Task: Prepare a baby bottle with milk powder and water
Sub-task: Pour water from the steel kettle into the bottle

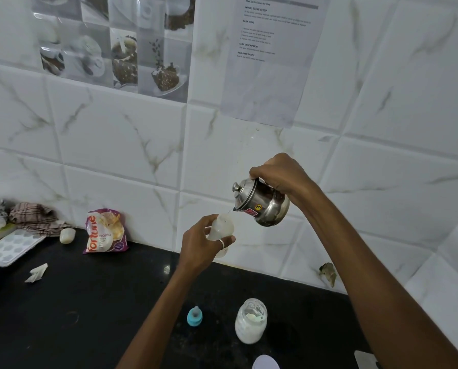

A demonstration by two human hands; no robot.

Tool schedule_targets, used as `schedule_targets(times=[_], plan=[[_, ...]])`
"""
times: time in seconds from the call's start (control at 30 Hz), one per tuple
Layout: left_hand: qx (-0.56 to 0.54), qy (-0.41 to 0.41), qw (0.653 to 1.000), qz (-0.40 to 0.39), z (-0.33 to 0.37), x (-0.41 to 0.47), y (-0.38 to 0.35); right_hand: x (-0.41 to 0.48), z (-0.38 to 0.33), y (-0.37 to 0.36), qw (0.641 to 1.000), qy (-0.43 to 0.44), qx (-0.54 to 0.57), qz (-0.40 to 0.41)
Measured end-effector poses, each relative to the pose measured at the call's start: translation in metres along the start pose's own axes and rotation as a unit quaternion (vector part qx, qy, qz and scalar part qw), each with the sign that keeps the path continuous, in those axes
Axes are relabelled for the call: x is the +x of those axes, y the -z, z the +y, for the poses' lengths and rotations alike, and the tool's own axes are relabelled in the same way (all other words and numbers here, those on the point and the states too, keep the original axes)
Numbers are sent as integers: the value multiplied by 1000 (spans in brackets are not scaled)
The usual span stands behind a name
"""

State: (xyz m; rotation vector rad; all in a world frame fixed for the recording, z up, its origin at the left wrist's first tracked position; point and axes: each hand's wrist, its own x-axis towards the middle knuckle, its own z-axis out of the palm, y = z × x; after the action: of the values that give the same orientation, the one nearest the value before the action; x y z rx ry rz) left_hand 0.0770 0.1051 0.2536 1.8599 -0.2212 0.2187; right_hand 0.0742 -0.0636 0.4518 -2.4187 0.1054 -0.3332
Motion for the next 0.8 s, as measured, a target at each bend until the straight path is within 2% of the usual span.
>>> schedule_targets(times=[0.47,0.8], plan=[[-24,8,1000,7,5,1,1,-6,21,-1,991,-46,128,0],[-24,2,1000,6,10,4,-2,-20,49,0,959,-105,265,11]])
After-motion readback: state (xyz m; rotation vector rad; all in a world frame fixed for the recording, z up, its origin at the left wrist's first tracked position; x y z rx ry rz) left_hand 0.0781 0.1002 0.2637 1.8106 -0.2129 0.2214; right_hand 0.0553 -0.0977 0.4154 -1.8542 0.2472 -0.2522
